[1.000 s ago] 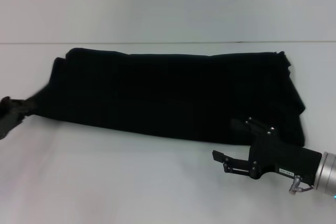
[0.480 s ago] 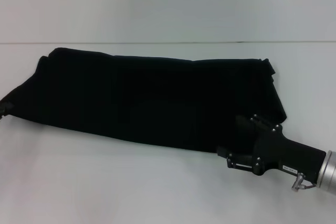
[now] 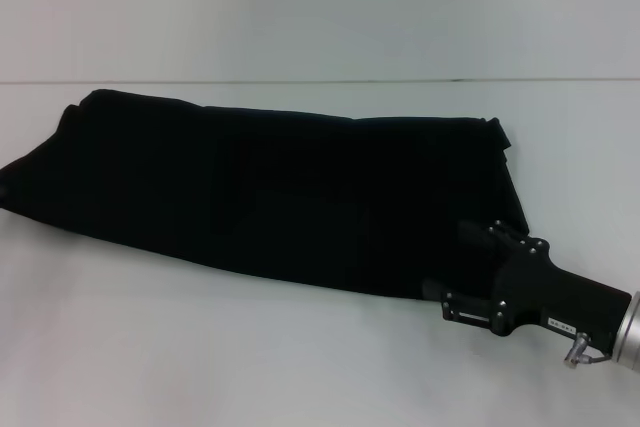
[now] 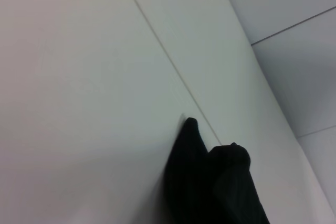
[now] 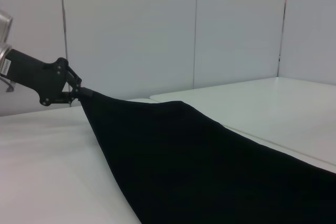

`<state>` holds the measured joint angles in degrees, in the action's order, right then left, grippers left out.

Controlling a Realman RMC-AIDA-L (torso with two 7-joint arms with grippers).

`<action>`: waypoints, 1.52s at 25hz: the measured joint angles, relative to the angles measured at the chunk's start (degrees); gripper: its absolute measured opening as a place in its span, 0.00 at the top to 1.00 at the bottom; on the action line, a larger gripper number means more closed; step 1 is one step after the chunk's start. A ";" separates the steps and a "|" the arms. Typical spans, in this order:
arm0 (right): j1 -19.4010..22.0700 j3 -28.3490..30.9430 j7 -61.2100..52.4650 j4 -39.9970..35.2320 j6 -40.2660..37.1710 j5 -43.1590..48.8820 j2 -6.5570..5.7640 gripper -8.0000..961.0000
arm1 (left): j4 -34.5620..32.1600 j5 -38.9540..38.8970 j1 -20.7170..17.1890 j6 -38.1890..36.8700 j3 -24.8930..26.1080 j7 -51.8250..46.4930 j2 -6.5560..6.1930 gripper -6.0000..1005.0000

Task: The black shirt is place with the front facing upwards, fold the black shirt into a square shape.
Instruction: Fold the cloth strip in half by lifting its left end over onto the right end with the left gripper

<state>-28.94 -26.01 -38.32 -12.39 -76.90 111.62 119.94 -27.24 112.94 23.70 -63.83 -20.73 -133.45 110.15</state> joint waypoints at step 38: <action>7.14 5.89 -0.09 -0.09 0.40 0.09 0.04 0.02 | 23.41 -9.32 32.31 0.14 -15.75 18.00 14.55 0.96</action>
<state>-21.80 -20.12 -38.41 -12.49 -76.50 111.71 119.98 -3.83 103.62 56.01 -63.69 -36.48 -115.45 124.70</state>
